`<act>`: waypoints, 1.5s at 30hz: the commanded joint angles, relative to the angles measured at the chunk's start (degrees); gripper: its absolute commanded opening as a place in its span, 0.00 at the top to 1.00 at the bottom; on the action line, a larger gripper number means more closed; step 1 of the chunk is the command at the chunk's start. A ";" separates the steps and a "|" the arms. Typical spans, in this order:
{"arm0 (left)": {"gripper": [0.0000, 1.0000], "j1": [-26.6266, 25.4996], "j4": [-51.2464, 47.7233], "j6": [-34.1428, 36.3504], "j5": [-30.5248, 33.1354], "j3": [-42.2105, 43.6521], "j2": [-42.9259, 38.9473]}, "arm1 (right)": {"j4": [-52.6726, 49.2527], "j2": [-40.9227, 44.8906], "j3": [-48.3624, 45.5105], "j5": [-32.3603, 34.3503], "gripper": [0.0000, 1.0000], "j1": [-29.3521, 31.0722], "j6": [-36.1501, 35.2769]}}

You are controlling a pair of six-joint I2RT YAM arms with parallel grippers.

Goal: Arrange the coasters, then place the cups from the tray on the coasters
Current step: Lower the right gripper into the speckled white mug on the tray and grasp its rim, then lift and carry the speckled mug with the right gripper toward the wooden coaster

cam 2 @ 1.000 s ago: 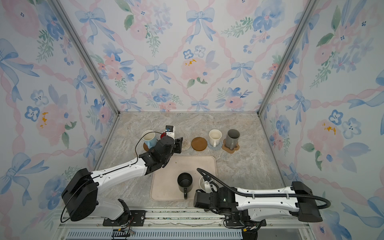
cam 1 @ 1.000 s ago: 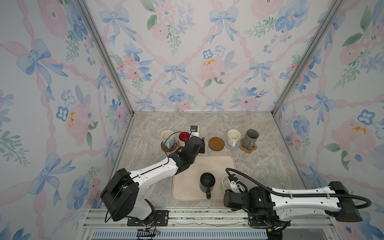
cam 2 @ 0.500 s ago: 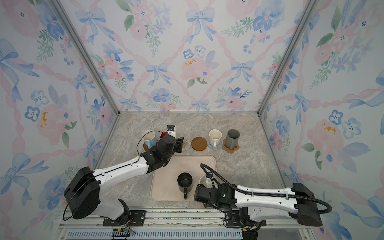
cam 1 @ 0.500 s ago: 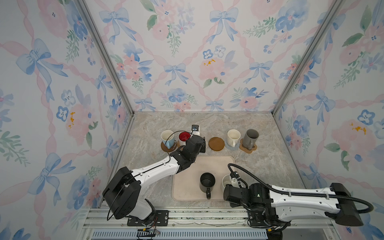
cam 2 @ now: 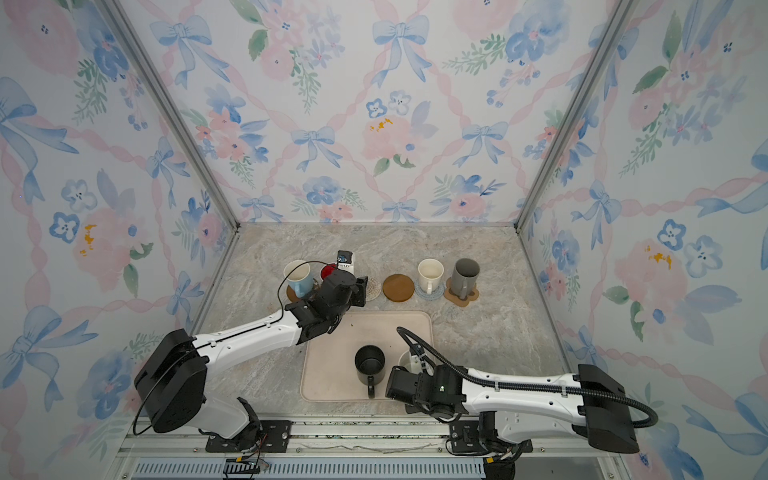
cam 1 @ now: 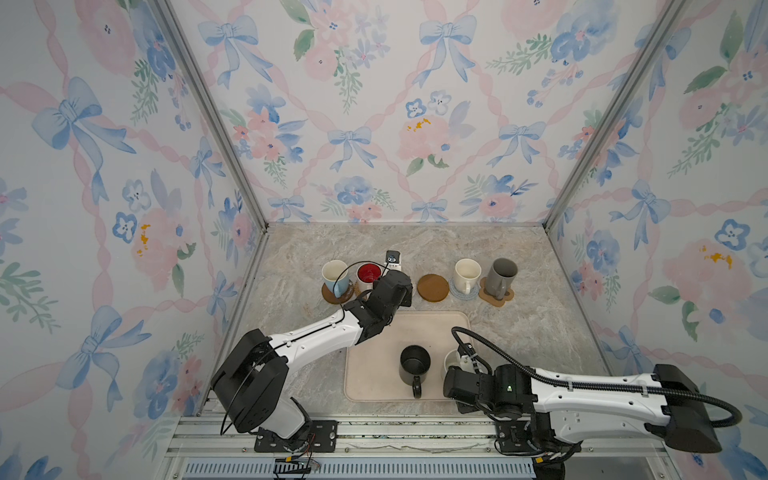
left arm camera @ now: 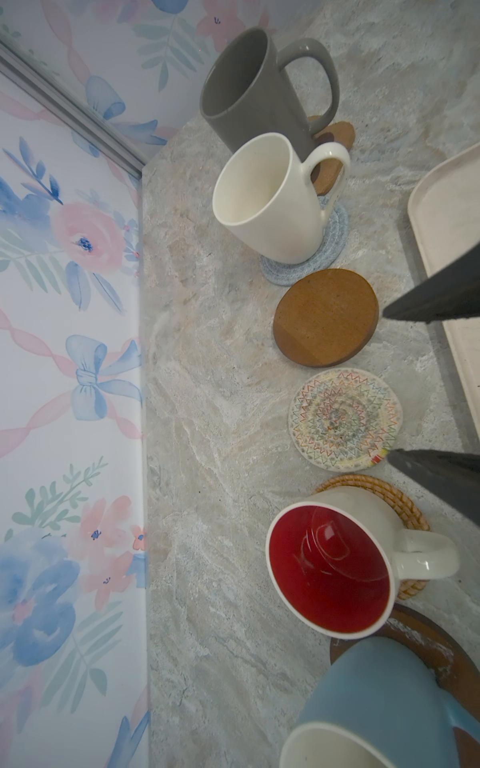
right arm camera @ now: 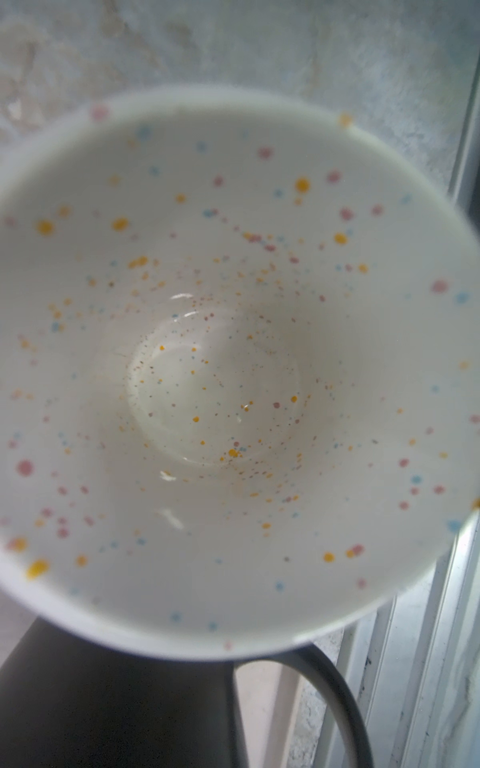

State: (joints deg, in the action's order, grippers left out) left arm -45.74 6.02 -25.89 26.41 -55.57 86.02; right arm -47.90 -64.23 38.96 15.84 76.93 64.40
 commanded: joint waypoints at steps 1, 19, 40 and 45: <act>0.54 0.30 -0.66 1.06 0.83 -1.32 0.91 | -0.35 -0.41 -0.51 -0.21 0.80 -0.88 -0.53; 0.53 0.74 -1.75 0.95 1.92 -1.14 0.55 | -5.22 -4.69 6.75 5.00 1.00 -2.77 -5.39; 0.54 1.23 -2.42 0.84 2.96 -1.03 0.47 | 3.10 -2.57 6.58 8.22 1.00 -10.23 -11.70; 0.54 1.44 -2.55 0.90 3.03 -0.86 0.47 | 3.84 -3.04 6.66 8.60 1.00 -10.92 -12.64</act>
State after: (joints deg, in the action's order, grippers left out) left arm -44.69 4.51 -25.89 28.36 -55.83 86.11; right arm -46.35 -68.12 43.62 20.45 66.72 53.17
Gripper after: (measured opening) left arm 0.466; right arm 0.191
